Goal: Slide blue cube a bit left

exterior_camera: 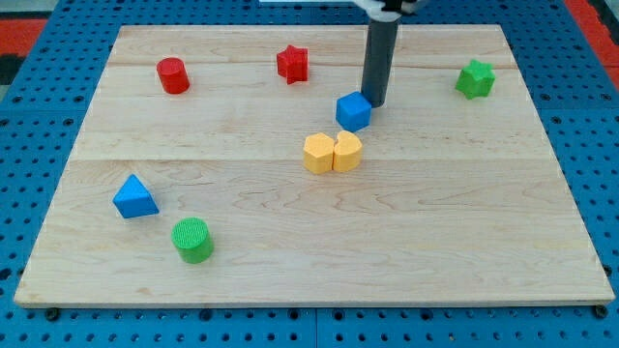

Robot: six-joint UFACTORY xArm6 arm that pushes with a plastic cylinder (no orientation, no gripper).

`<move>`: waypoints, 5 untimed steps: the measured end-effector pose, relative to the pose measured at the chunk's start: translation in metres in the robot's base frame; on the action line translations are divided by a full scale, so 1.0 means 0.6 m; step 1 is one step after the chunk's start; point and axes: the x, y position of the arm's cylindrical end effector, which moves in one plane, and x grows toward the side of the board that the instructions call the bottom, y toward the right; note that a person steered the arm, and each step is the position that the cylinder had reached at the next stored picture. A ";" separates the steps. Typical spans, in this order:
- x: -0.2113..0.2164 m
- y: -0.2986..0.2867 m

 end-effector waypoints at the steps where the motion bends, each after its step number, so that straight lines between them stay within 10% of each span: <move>1: 0.027 -0.012; 5: 0.022 -0.008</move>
